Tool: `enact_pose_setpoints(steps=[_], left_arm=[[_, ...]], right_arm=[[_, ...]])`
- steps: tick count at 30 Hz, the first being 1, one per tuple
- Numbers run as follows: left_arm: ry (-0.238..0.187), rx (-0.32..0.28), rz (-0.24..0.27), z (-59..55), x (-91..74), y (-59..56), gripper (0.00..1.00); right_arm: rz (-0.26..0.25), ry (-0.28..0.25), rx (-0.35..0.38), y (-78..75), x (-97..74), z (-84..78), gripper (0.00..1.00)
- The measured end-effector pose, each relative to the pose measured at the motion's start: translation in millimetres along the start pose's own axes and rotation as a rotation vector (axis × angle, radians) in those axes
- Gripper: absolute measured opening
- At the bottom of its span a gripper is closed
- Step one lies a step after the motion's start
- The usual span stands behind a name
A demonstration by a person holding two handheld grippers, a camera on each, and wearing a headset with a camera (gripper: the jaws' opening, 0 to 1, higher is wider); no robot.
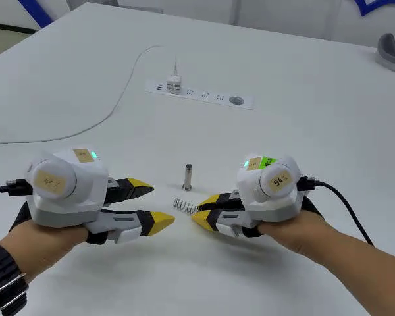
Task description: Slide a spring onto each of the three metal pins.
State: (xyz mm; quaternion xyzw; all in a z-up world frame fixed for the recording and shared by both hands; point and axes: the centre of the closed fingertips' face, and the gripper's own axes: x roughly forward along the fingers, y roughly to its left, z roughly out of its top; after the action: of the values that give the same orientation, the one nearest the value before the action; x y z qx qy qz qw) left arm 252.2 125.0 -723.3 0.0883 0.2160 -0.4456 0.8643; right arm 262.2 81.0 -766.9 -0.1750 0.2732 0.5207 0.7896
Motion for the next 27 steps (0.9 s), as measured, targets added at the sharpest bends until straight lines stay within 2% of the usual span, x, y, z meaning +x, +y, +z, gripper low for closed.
enact_pose_setpoints(steps=[7,13,21,27], left_arm=[[0.02,0.072,-0.025,-3.4,5.5,-7.4,0.37],[0.034,0.126,-0.083,-4.2,9.2,-21.1,0.34],[0.05,0.206,-0.143,-6.1,12.7,-35.5,0.27],[0.061,0.267,-0.165,-8.7,12.7,-44.8,0.21]], right_arm=[[0.048,0.051,-0.072,13.2,-16.8,-1.0,0.12],[0.103,0.079,-0.126,24.1,-28.1,4.4,0.12],[0.137,0.115,-0.194,35.7,-33.4,6.3,0.12],[0.159,0.13,-0.218,41.3,-34.9,10.0,0.12]])
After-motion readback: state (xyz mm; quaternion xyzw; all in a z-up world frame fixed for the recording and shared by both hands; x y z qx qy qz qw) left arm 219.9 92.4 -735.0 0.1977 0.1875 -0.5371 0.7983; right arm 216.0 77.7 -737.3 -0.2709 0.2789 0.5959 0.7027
